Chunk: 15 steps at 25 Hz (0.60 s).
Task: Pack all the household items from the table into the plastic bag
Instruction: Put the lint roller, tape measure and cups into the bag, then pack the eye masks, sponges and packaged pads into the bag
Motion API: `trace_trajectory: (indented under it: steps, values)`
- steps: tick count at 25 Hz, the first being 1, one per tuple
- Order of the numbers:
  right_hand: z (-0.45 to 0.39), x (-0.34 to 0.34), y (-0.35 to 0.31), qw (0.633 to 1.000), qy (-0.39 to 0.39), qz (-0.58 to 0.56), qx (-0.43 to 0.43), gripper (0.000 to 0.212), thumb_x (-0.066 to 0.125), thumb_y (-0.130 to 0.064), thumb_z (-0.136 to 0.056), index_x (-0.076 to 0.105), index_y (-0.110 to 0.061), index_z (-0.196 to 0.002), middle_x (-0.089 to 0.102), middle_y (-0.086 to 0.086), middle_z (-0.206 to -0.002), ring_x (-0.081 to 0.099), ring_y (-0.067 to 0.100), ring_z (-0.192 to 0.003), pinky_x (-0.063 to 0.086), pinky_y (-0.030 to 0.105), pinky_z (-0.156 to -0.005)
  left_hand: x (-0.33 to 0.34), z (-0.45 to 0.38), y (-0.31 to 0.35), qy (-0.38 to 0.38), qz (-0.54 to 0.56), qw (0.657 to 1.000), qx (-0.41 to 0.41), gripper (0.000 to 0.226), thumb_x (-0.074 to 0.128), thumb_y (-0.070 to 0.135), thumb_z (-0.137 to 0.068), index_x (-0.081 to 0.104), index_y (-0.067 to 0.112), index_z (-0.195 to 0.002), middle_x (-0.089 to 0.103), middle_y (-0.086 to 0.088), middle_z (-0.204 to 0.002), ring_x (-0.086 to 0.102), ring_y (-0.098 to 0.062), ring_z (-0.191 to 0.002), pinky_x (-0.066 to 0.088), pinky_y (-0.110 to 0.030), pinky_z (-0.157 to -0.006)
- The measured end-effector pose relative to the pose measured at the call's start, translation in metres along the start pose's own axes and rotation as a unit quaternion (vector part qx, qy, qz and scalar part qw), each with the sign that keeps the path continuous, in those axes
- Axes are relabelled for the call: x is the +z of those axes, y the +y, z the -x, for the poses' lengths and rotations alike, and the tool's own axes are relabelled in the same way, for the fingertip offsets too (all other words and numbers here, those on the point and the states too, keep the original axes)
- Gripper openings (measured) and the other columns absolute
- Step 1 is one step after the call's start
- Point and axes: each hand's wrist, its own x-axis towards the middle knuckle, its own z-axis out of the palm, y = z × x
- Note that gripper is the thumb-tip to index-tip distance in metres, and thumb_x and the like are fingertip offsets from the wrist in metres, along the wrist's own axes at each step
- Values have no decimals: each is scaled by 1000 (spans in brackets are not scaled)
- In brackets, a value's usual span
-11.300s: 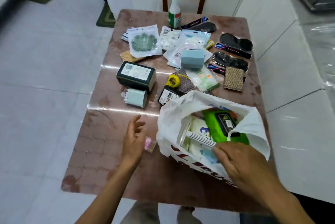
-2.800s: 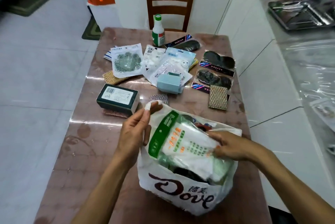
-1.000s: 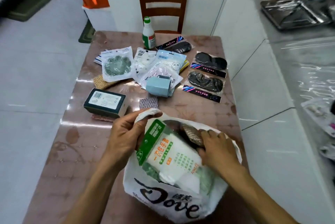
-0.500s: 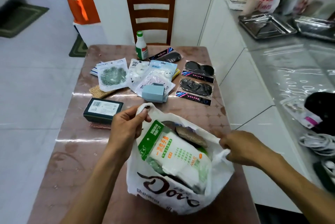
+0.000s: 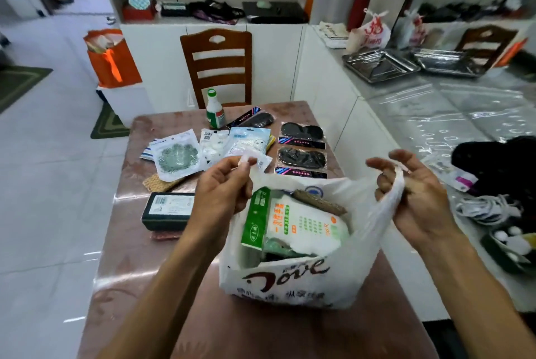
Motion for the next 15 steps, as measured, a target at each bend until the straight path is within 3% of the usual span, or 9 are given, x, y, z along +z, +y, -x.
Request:
trace_trajectory:
  steps: [3,5,8,10,13,15]
  values:
    - [1,-2,-21,998,-23,-58,30,41,65,-10,-34,56,-14,-74,52,7,-70,42,16,-50,30,26,-58,6,-8,1,36,-17,998,-55,21,49,14,-100,65,6,-109,52,-1,-53,41,-9,-46,33,-21,-45]
    - [3,-9,-24,999,24,-40,10,53,70,-16,-22,52,-16,-71,47,4,-64,36,13,-41,17,30,-58,11,-15,-1,23,-81,995,-48,22,48,14,-100,67,5,-108,52,0,-54,42,-8,-48,33,-22,-49]
    - [19,-18,-38,999,40,1,-21,32,64,-13,-47,51,-20,-76,49,2,-62,25,9,-36,30,26,-52,29,-28,8,-17,-88,996,13,20,50,15,-100,69,12,-98,53,0,-55,42,-7,-47,33,-19,-45]
    - [32,-25,-40,995,65,74,-20,23,52,-1,-66,52,-21,-78,51,3,-62,26,10,-36,26,21,-42,40,-38,2,-17,-90,996,15,20,50,15,-100,69,13,-95,54,0,-54,42,-8,-46,32,-17,-41]
    - [38,-40,-12,948,125,286,57,23,47,7,-80,55,-14,-78,52,12,-69,28,12,-37,21,20,-40,51,-34,-35,-28,-177,983,-29,21,49,10,-99,69,12,-91,56,-1,-53,44,-16,-49,33,-18,-41]
    - [37,-47,-1,918,143,363,74,24,47,9,-80,57,-13,-81,51,16,-74,27,11,-37,21,21,-41,58,-29,-49,-42,-194,980,-27,22,49,6,-99,67,13,-90,56,-4,-57,46,-16,-51,35,-17,-42]
